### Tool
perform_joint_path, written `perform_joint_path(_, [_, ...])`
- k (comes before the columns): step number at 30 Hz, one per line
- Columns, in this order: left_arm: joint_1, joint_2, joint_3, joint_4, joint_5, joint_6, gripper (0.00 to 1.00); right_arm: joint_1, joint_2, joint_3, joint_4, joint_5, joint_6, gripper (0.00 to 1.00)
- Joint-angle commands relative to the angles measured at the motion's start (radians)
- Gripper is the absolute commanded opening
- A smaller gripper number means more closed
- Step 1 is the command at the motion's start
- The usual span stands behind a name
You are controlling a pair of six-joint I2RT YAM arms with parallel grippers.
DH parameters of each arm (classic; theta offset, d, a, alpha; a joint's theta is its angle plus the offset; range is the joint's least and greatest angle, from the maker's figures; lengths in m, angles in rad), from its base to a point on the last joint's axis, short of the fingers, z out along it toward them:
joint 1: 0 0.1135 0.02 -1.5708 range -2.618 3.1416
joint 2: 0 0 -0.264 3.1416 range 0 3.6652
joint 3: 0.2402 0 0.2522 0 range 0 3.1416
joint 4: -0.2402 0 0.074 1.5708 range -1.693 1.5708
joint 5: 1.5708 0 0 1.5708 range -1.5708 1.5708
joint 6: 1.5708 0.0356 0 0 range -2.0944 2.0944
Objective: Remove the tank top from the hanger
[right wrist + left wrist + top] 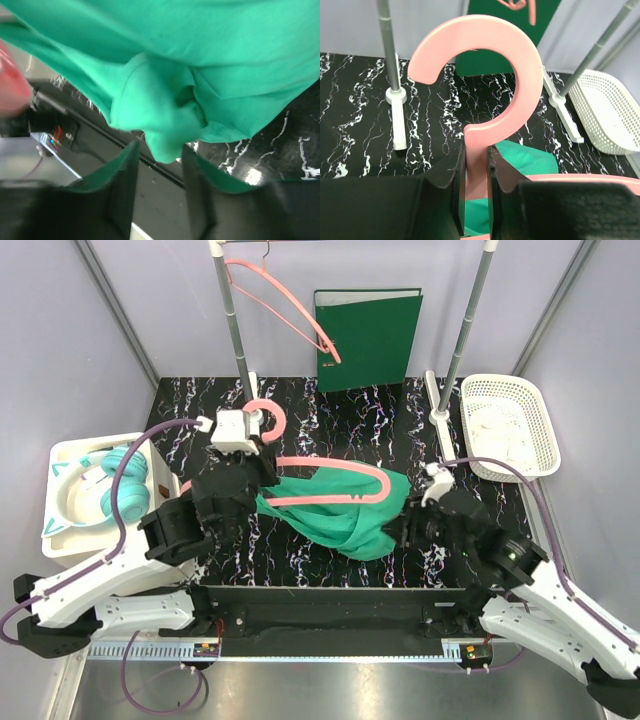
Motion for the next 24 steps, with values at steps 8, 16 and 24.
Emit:
perform_joint_path(8, [0.000,0.073,0.158,0.012,0.167,0.143,0.00,0.003,-0.009,0.141,-0.065,-0.389,-0.178,0.90])
perform_joint_path(16, [0.002,0.025,0.151,-0.025,0.302,0.197,0.00,0.003,-0.012,0.246,-0.070,-0.303,-0.210,0.97])
perform_joint_path(24, [0.002,0.004,0.141,-0.021,0.425,0.180,0.00,0.003,0.135,0.300,0.036,-0.405,-0.228,0.82])
